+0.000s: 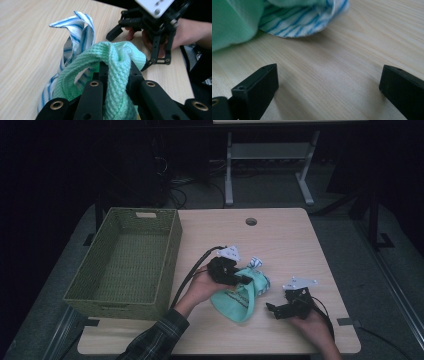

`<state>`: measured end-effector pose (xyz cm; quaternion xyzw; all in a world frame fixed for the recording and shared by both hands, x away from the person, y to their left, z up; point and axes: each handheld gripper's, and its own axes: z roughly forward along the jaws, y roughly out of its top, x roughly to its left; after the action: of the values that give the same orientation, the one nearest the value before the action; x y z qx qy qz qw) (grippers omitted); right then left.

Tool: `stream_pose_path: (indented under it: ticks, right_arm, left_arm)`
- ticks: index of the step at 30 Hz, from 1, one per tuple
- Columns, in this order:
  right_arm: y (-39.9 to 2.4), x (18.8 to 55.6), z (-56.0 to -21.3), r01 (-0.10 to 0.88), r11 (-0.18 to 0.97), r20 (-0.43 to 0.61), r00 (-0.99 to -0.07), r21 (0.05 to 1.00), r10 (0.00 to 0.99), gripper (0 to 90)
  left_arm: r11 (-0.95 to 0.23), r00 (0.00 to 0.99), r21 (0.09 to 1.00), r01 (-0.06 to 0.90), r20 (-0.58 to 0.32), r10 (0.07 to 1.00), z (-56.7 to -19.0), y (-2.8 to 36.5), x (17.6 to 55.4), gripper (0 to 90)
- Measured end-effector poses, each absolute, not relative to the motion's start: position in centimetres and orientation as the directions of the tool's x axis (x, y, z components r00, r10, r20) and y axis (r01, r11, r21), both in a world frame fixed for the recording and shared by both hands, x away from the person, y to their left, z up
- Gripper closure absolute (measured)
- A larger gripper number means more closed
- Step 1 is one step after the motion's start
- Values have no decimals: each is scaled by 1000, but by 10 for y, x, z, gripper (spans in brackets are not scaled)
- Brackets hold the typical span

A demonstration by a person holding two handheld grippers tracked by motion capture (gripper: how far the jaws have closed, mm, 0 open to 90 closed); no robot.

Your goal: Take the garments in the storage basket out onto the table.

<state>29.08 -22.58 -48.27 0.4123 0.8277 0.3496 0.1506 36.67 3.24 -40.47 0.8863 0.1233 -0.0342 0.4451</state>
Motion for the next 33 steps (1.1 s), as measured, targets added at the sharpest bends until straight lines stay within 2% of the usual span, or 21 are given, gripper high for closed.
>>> stream_pose_path:
  ticks: [24,26,33]
  right_arm:
    - [-226,291,-483,578,416,39,-615,702,788,20]
    - [-226,291,-483,578,415,40,-615,702,788,20]
    - [-226,291,-483,576,417,38,-616,703,787,20]
  left_arm:
    - [-693,969,677,247,-158,191,-454,8,365,759]
    - [-692,968,678,249,-162,189,-452,9,365,726]
    - [-666,965,700,258,-157,209,-440,17,365,498]
